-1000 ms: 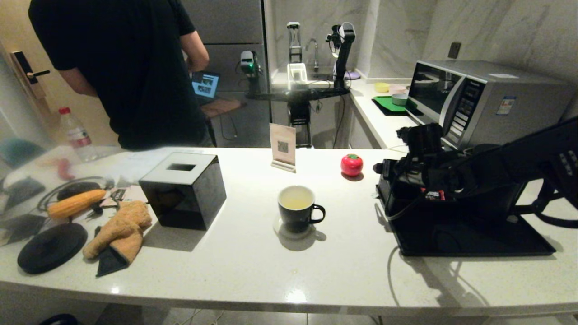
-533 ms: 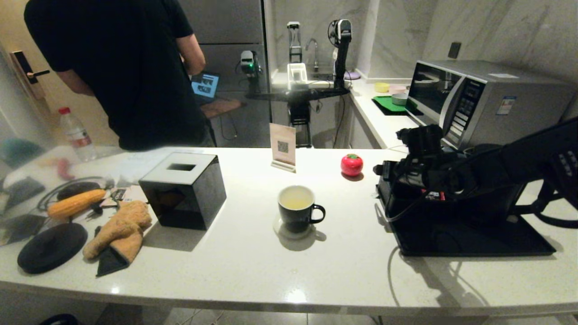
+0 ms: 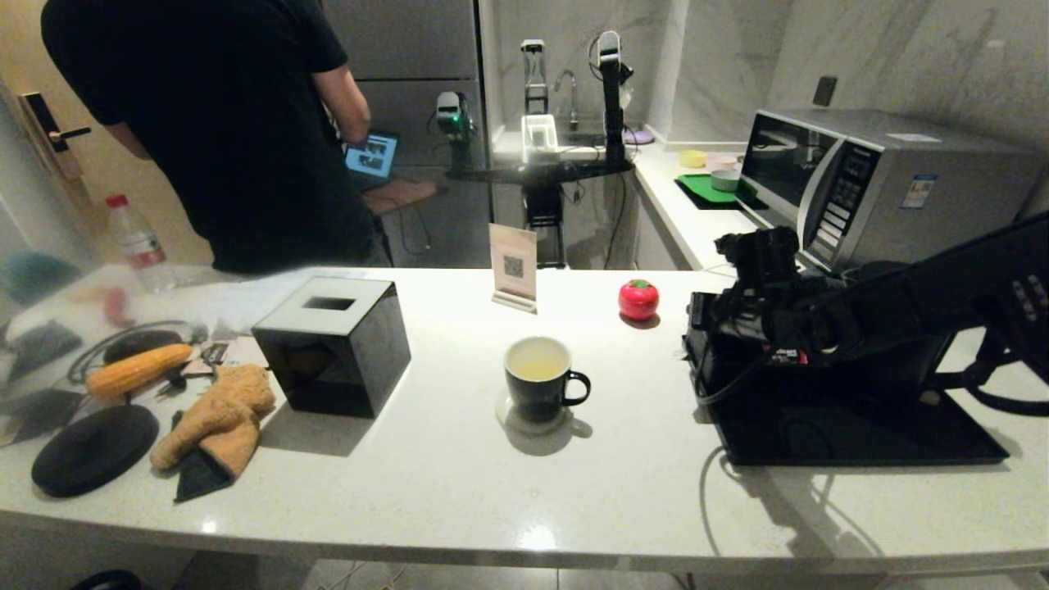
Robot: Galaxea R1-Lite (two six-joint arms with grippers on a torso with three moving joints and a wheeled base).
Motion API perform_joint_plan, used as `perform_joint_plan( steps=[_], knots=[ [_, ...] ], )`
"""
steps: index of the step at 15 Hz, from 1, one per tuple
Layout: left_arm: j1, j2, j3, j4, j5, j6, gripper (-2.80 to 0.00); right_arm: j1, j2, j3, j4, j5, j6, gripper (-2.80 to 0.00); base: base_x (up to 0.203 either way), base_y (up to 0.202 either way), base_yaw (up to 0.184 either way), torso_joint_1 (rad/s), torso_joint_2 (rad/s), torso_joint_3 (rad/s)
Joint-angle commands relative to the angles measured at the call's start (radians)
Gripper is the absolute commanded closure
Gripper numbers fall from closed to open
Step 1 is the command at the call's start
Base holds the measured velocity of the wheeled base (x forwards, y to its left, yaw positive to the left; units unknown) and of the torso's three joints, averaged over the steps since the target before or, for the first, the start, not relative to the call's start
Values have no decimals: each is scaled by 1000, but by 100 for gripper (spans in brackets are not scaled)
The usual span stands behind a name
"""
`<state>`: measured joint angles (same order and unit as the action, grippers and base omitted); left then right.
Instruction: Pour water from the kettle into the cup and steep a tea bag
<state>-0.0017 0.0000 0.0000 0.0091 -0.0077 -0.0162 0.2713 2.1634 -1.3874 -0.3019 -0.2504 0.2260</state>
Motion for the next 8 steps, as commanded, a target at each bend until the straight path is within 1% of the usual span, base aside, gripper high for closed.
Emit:
perform_joint_plan(
  steps=[1,8],
  knots=[
    [0,0,0,0,0,-1,0,5,-4,-2,-2,-1,1,0,0,0,0,0,0,0],
    [0,0,0,0,0,-1,0,11,-14,1,-2,-3,0,0,0,0,0,0,0,0]
  ],
)
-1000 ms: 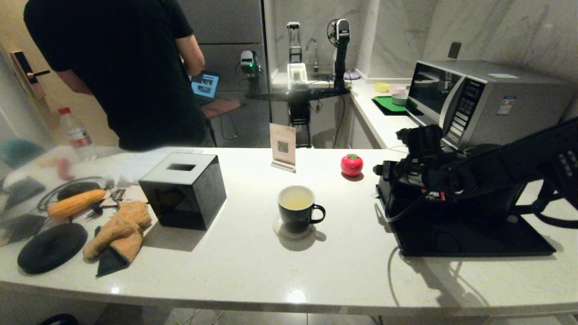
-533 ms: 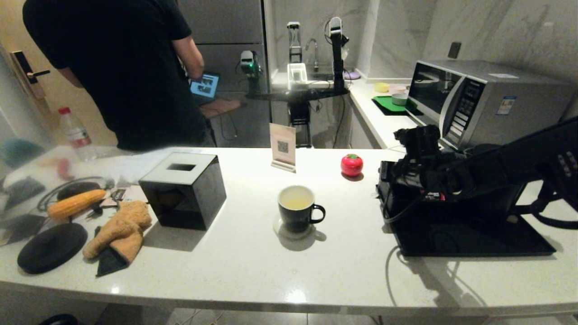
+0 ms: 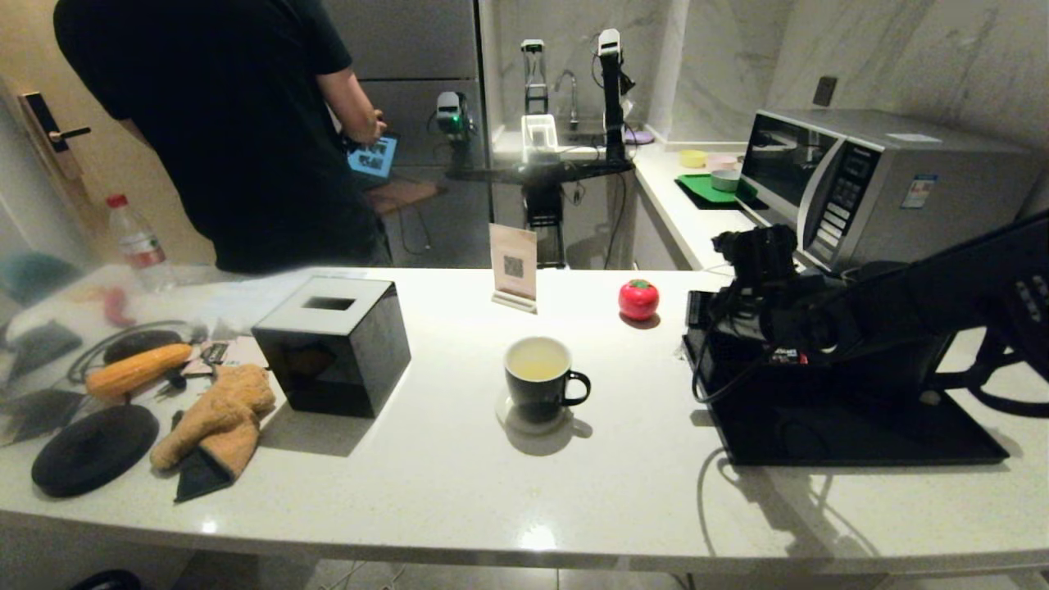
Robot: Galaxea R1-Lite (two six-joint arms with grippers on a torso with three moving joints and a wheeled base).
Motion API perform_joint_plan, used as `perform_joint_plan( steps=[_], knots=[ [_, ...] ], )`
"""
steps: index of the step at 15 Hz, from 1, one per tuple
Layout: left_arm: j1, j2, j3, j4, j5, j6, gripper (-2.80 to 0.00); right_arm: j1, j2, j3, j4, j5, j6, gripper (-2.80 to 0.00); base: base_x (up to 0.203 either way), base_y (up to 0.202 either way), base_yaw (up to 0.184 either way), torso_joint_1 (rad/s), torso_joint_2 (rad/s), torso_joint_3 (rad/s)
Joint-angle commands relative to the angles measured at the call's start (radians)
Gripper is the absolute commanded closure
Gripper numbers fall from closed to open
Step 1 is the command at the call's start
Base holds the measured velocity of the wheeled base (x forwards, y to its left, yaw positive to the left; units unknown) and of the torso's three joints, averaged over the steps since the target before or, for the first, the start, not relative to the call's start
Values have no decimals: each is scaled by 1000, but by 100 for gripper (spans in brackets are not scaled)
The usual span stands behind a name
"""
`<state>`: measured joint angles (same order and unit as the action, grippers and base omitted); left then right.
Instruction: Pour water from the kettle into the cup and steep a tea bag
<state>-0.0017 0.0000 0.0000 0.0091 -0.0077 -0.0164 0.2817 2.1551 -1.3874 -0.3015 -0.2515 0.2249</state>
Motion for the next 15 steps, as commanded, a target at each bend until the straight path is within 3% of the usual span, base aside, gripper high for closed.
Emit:
perform_joint_plan(
  steps=[1,15],
  knots=[
    [0,0,0,0,0,0,0,1,-12,2,-2,-2,2,0,0,0,0,0,0,0],
    [0,0,0,0,0,0,0,9,-114,123,-88,1,4,0,0,0,0,0,0,0]
  ],
)
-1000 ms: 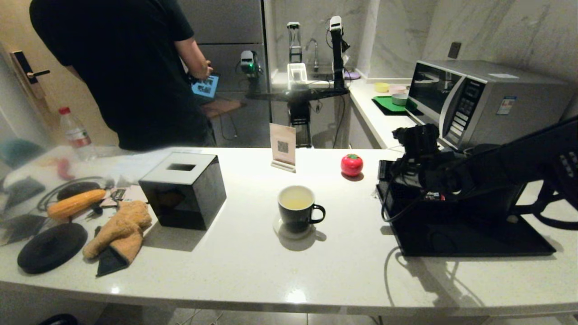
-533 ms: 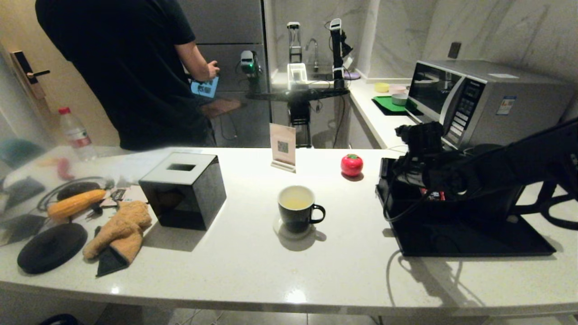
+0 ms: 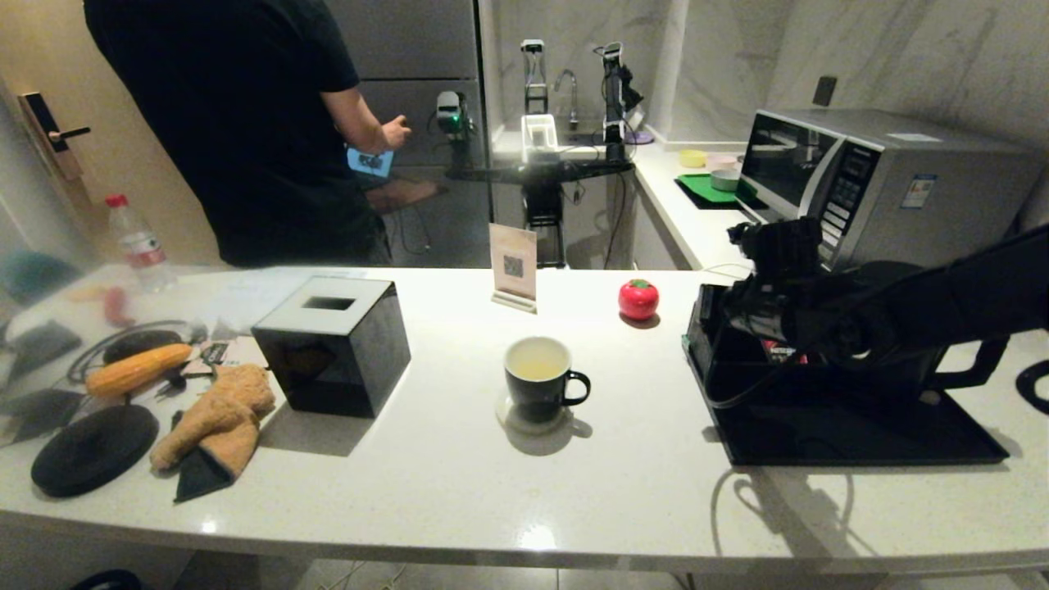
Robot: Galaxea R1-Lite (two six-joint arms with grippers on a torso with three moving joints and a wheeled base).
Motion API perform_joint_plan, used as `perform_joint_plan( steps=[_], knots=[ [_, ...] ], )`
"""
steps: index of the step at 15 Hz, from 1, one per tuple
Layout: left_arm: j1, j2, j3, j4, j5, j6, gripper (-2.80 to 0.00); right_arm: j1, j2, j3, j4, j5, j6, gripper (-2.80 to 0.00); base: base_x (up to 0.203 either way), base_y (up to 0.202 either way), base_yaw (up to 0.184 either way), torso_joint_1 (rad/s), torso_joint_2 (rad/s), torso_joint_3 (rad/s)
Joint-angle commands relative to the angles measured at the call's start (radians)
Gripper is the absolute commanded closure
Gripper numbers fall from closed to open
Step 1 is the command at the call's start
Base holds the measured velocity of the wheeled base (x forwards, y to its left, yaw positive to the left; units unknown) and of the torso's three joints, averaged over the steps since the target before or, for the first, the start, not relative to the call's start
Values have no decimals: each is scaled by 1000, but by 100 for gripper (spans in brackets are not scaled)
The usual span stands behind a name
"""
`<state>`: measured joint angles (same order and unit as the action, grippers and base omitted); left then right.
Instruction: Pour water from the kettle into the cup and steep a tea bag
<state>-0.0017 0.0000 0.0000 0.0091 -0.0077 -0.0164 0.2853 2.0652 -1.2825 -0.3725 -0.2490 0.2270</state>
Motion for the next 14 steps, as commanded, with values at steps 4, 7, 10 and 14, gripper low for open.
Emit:
perform_joint_plan(
  steps=[4,7,10,14],
  knots=[
    [0,0,0,0,0,0,0,25,-64,56,-68,-1,2,0,0,0,0,0,0,0],
    [0,0,0,0,0,0,0,40,-96,80,-85,-1,2,0,0,0,0,0,0,0],
    [0,0,0,0,0,0,0,58,-145,123,-117,0,2,0,0,0,0,0,0,0],
    [0,0,0,0,0,0,0,86,-223,173,-139,2,0,0,0,0,0,0,0,0]
  ],
)
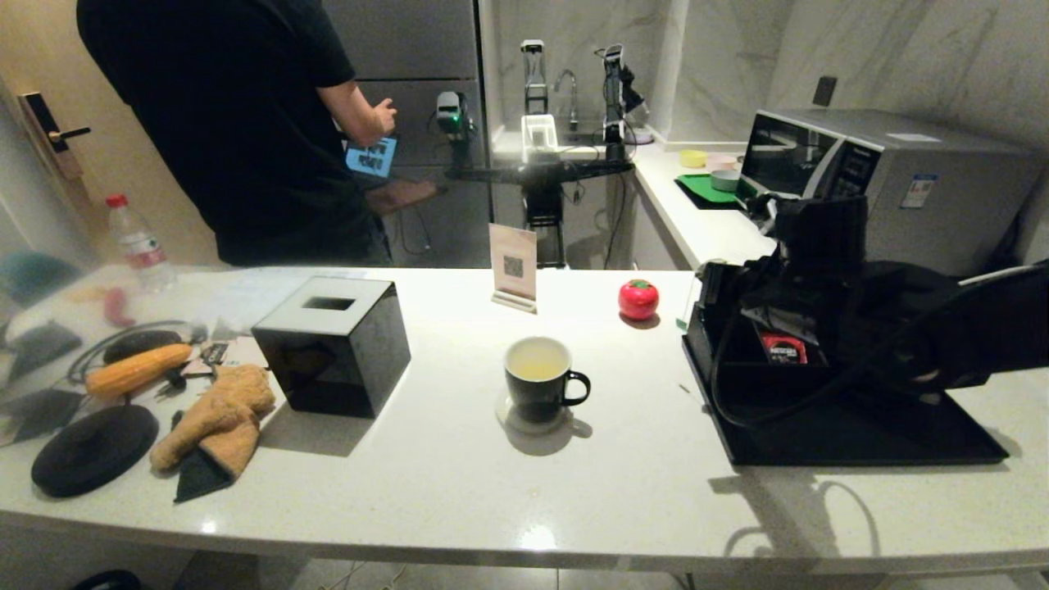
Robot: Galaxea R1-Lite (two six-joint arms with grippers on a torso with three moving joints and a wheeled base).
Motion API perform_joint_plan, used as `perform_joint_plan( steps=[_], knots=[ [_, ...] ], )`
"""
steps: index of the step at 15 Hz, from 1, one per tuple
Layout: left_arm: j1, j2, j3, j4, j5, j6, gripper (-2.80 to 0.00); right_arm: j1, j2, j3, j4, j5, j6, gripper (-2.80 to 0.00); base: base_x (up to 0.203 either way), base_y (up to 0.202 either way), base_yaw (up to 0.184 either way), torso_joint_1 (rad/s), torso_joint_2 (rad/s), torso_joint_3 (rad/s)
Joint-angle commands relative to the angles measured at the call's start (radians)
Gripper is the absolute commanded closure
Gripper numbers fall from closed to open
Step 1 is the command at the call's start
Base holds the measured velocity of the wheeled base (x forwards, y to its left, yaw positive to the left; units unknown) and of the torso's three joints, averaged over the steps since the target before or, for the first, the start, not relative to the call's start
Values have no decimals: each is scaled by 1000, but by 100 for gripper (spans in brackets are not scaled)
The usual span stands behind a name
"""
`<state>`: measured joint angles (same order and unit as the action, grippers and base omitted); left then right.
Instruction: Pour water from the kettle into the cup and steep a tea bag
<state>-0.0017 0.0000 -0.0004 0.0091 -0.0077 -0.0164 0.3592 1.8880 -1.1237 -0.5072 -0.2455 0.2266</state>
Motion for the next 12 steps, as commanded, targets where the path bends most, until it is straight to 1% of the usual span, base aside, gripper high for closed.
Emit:
perform_joint_plan(
  steps=[1,3,8,9,12],
  knots=[
    [0,0,0,0,0,0,0,28,-64,19,-6,-1,-2,0,0,0,0,0,0,0],
    [0,0,0,0,0,0,0,54,-98,18,-7,-1,-4,0,0,0,0,0,0,0],
    [0,0,0,0,0,0,0,155,-161,10,-8,-9,-9,0,0,0,0,0,0,0],
    [0,0,0,0,0,0,0,166,-170,9,-9,-9,-20,0,0,0,0,0,0,0],
    [0,0,0,0,0,0,0,208,-172,19,-103,-6,-56,0,0,0,0,0,0,0]
  ],
)
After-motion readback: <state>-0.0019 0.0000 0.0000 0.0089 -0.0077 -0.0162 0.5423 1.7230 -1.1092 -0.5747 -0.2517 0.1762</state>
